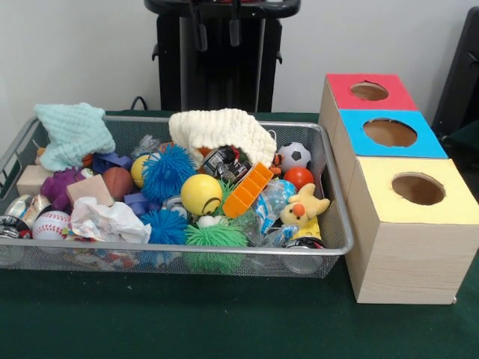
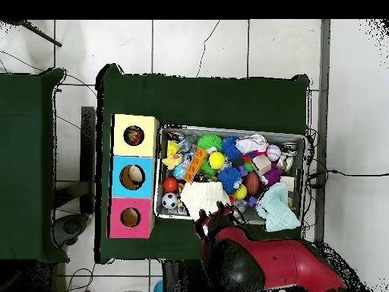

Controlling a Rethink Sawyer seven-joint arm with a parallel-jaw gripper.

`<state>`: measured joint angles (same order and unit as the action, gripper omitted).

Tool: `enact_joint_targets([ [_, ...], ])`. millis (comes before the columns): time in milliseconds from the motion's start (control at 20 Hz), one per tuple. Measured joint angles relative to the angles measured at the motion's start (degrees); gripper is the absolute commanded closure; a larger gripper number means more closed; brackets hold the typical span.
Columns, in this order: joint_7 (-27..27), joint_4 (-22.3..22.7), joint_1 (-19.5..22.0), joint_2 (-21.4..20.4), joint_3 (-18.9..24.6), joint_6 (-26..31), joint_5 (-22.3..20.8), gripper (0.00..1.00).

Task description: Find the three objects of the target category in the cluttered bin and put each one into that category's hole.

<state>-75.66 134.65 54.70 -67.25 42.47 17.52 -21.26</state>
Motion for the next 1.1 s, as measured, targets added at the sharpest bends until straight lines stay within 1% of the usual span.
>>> enact_joint_targets([
  [550, 0.0, -7.2, 0.0, 2.7, 2.5, 5.1, 0.2, 0.0],
  [700, 0.0, -10.2, -0.1, 3.8, 2.7, 7.2, 0.3, 0.0],
  [800, 0.0, -11.4, -0.1, 4.2, 2.7, 8.3, 0.3, 0.0],
  [900, 0.0, -14.2, -0.5, 5.3, 2.7, 10.9, 0.3, 0.0],
  [1000, 0.0, -15.3, -0.7, 5.8, 2.7, 11.9, 0.3, 0.0],
  [1100, 0.0, -18.0, -1.5, 7.1, 2.7, 14.3, 0.3, 0.0],
])
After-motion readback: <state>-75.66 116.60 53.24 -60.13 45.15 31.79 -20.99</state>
